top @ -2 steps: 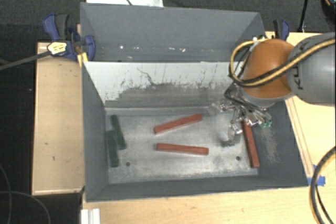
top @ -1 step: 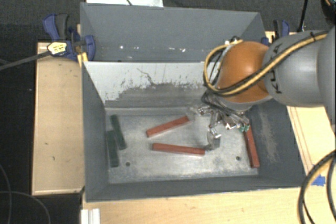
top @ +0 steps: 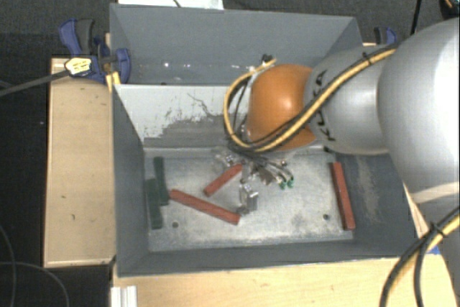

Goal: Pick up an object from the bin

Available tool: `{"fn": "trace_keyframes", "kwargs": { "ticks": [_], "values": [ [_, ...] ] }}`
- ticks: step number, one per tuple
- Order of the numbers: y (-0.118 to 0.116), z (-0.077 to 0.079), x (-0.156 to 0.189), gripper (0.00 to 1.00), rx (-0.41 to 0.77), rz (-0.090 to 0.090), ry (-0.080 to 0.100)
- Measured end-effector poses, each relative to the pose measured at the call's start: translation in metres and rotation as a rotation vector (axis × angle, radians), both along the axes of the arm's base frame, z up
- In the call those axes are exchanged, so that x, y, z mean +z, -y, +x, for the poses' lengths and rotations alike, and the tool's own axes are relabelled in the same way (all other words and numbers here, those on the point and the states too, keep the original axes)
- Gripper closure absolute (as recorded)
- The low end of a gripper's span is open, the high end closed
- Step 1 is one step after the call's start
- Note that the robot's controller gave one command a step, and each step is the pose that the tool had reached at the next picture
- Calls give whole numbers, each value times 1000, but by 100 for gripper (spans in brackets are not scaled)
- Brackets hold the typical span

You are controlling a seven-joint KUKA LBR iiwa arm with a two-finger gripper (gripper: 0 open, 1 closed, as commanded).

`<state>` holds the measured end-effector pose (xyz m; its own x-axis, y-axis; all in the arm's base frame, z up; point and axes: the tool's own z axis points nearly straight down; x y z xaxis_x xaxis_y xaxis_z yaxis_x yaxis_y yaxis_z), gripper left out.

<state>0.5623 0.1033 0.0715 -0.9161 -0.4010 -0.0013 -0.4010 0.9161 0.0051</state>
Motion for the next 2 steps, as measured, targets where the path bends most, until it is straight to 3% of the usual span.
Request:
{"fn": "trace_keyframes", "kwargs": {
  "ticks": [1, 2],
  "values": [
    [6, 1, 0, 100, -4, -5, 1],
    [-7, -2, 169, 100, -64, -2, 12]
  ]
}}
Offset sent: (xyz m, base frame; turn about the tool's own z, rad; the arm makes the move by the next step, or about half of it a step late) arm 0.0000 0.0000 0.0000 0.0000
